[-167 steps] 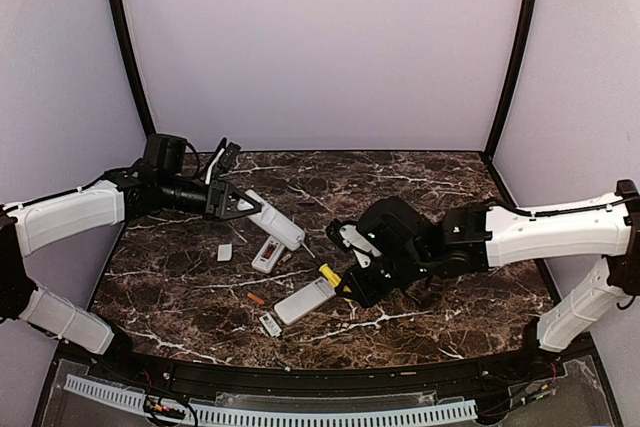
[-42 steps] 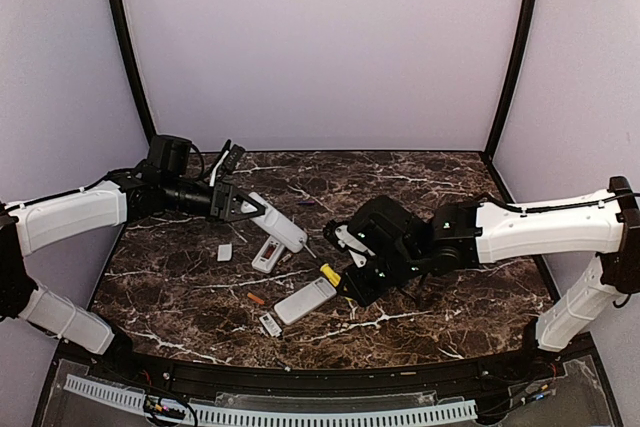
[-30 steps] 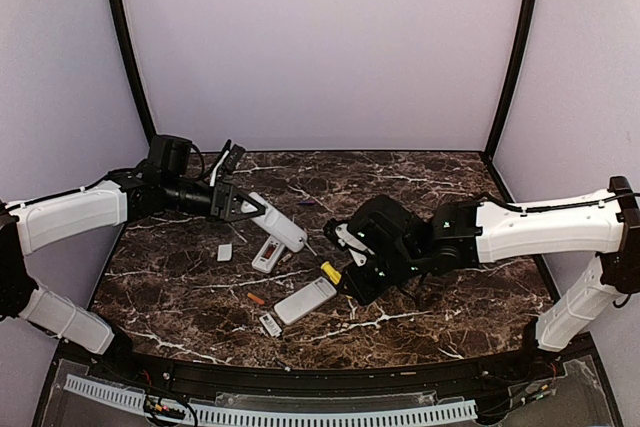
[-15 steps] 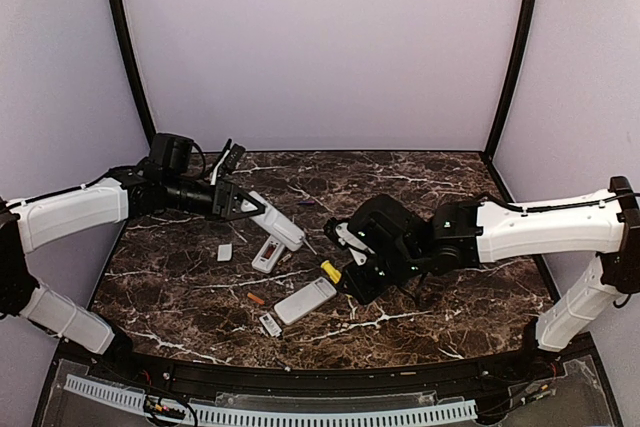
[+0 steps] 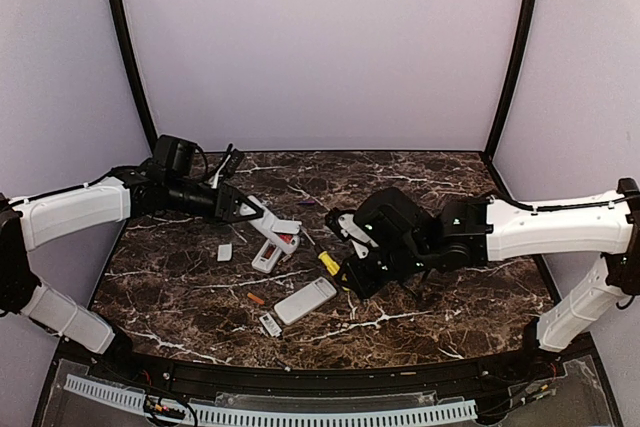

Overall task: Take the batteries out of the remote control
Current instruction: Remove the battery cover from the remote control.

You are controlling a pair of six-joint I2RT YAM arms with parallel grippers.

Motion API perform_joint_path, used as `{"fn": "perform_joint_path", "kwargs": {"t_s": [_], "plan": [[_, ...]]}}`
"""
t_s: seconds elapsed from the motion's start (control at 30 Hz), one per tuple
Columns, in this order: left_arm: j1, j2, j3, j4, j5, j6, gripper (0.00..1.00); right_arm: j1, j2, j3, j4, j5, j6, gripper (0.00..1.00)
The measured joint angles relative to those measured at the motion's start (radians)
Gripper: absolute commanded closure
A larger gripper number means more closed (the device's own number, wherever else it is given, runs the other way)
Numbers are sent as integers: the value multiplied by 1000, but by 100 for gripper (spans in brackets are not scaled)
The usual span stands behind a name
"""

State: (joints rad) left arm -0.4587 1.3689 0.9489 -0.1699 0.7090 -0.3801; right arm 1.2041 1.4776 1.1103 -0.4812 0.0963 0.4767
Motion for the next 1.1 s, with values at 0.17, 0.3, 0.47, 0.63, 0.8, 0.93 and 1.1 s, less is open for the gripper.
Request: {"fn": "perform_joint_path", "kwargs": {"t_s": [0.17,0.3,0.47,0.63,0.8,0.93,1.1], "plan": [[-5,0,12,-66,-91,12,95,0,-21,-6,30,20,9,100],[-5,0,19,-93,-172,17,95,0,-53,-22,39,47,23,100],[-5,-2,19,-109,-218,22,93,0,-81,-38,39,83,49,100],[-11,-6,18,-71,-110,31,93,-25,-91,-81,41,91,82,100],[-97,35,48,-62,-10,59,93,-97,-147,-163,55,88,101,100],[-180,101,78,-47,56,58,93,-150,-220,-225,63,89,112,100],[-265,238,186,-68,105,66,91,-179,-296,-289,83,106,112,100]]}}
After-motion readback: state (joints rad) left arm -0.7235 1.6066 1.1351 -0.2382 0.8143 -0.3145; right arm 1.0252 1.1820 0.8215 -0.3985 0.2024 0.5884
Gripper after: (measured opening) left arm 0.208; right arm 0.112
